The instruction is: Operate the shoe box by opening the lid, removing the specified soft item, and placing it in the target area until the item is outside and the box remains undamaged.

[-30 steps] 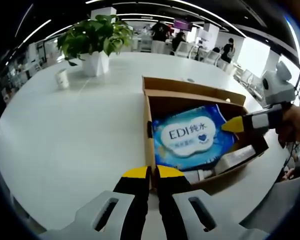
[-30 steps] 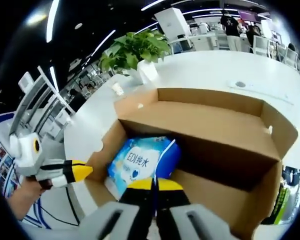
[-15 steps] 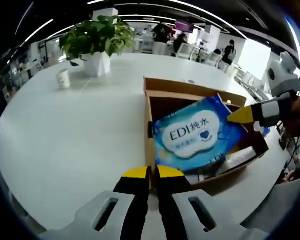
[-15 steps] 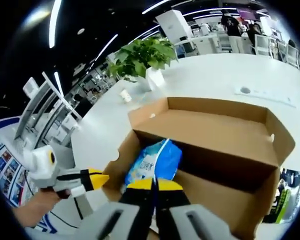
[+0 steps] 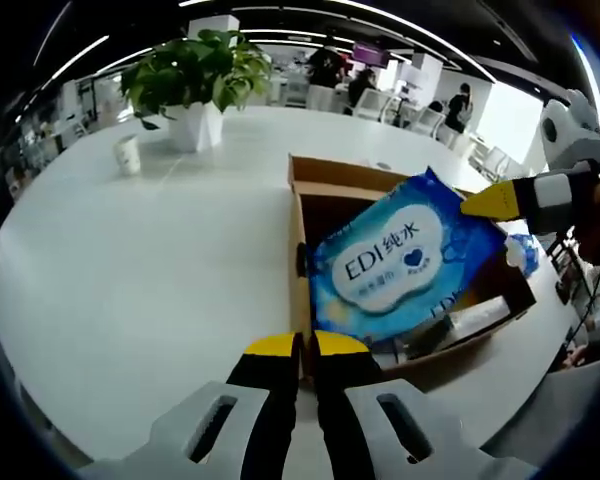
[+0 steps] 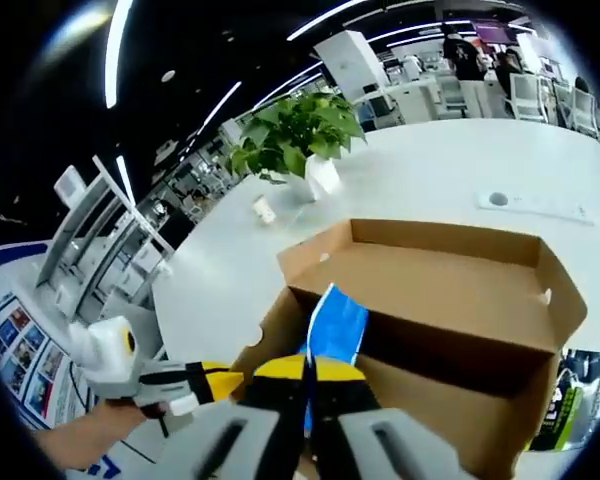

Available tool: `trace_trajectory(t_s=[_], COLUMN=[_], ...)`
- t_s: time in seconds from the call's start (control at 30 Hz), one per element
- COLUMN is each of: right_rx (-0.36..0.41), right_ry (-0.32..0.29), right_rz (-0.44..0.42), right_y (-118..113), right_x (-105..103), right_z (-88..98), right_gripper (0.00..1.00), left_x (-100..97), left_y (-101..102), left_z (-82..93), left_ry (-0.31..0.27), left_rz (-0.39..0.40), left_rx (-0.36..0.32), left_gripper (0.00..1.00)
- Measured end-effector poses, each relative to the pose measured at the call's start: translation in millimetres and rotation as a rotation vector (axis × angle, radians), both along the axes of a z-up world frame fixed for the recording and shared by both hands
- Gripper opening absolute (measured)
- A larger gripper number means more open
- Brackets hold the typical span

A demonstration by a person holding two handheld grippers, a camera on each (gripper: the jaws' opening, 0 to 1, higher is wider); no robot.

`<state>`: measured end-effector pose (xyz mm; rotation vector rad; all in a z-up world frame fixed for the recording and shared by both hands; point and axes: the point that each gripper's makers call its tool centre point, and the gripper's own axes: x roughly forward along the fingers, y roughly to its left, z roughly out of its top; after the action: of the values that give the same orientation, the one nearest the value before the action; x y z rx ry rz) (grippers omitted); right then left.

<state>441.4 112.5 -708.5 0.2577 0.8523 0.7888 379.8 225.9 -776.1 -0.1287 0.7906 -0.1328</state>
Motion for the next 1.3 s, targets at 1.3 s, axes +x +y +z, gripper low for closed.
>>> trace_trajectory(t_s=[1.3], right_rx=[0.064], right_ry=[-0.077], right_rz=[0.000], right_y=[-13.8], right_x=[0.6], right_z=[58.9], right_gripper=[0.00], left_x=[-2.6], left_y=[-0.9], left_z=[0.8], left_ry=[0.000], left_rz=[0.006], left_rx=[-0.007], left_gripper=[0.02])
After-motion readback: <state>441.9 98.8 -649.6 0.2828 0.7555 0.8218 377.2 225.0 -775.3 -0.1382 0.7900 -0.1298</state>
